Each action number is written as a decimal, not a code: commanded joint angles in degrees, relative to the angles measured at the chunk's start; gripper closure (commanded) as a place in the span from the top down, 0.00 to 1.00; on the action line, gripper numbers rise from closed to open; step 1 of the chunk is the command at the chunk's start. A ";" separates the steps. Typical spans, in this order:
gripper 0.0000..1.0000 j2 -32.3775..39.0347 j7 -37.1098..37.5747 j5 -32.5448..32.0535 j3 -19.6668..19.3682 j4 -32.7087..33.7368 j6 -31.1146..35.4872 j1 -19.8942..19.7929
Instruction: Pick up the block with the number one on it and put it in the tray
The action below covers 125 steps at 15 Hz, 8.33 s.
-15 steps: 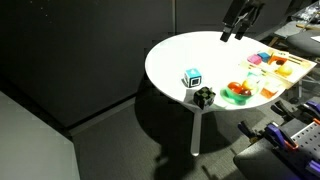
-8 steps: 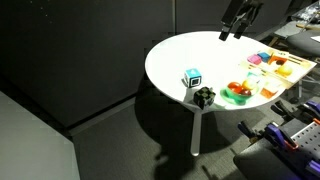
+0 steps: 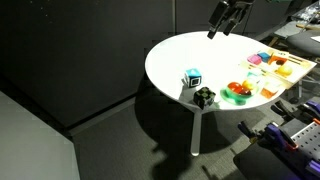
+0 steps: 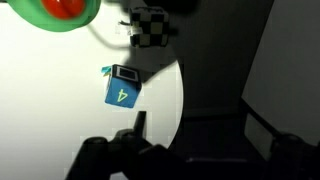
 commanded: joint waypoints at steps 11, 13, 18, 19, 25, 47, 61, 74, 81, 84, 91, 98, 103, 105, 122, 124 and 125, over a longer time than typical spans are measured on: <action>1.00 16.78 22.11 -21.96 2.78 9.84 -4.56 -5.00; 1.00 18.78 21.80 -20.97 2.47 11.93 -7.80 -4.67; 1.00 22.58 22.30 -20.75 1.75 15.23 -12.54 -4.27; 1.00 23.06 21.87 -20.55 1.61 15.63 -12.79 -4.26; 1.00 22.61 20.99 -20.79 1.23 13.72 -10.61 -3.97; 1.00 29.92 15.42 -21.38 1.24 13.90 -8.29 -1.60; 1.00 35.28 17.87 -24.47 -0.63 9.32 5.38 2.84; 1.00 38.71 17.95 -25.90 -2.39 9.57 5.83 4.93; 1.00 41.06 18.30 -26.19 -3.09 11.19 5.23 6.04; 1.00 42.01 18.45 -26.41 -3.54 11.88 5.09 6.65; 1.00 43.51 18.60 -26.92 -4.38 13.15 4.92 7.26; 1.00 44.97 18.36 -26.28 -5.03 14.41 4.66 6.76; 1.00 46.11 17.90 -25.83 -5.21 15.33 4.52 6.56; 0.73 46.26 17.95 -25.77 -5.31 15.54 4.65 6.59; 0.03 38.98 22.13 -26.08 -6.57 16.62 1.79 6.41; 0.02 37.61 22.63 -26.05 -6.70 16.45 1.62 6.08; 0.04 36.88 22.80 -25.80 -6.72 16.35 1.43 5.76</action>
